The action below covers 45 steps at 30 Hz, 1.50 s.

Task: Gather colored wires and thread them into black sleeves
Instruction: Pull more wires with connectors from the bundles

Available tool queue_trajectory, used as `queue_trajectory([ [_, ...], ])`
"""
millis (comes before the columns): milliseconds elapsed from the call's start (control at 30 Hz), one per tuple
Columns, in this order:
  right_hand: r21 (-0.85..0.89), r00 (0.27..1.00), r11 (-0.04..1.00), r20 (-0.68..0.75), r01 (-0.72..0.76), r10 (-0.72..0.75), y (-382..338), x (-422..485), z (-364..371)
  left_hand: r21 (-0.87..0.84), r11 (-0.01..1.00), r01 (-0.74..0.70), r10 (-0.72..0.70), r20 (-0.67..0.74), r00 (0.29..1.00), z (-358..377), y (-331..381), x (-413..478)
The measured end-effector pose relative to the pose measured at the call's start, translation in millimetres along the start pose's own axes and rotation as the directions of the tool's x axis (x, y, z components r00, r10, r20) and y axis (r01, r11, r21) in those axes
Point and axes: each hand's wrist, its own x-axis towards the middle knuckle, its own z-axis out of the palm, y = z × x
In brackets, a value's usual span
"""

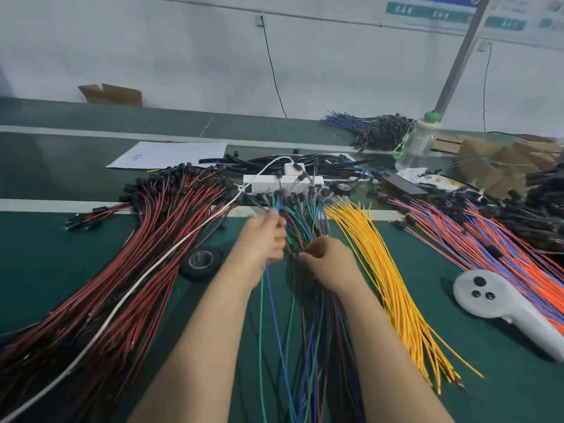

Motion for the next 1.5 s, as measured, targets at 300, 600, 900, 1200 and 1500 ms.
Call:
queue_trajectory([
  [300, 0.078, 0.997, 0.997, -0.078, 0.007, -0.001, 1.0, 4.6, 2.6, 0.101, 0.974, -0.205, 0.186, 0.171, 0.968, -14.9, 85.8, -13.4],
  [600, 0.682, 0.999, 0.731, 0.019, 0.008, -0.029, -14.4, -4.1, -16.9, 0.299, 0.936, 0.184, -0.210, 0.058, 0.976, -5.0, 4.8, -11.3],
  [900, 0.682, 0.973, 0.730, 0.137, 0.042, -0.184, -32.6, -22.6, -22.1, -0.141, 0.978, 0.150, -0.161, -0.068, 0.985, -3.0, 4.5, -9.1],
  [1200, -0.380, 0.959, 0.899, 0.253, 0.217, -0.125, -61.9, -31.2, 45.9, -0.368, 0.909, -0.197, 0.228, 0.042, 0.973, -19.9, 118.7, -62.2],
  [1500, -0.212, 0.984, 0.974, -0.171, -0.086, 0.050, -21.2, 11.4, -1.2, -0.241, 0.962, -0.128, 0.194, 0.273, 0.942, -15.5, 88.9, -61.0],
])
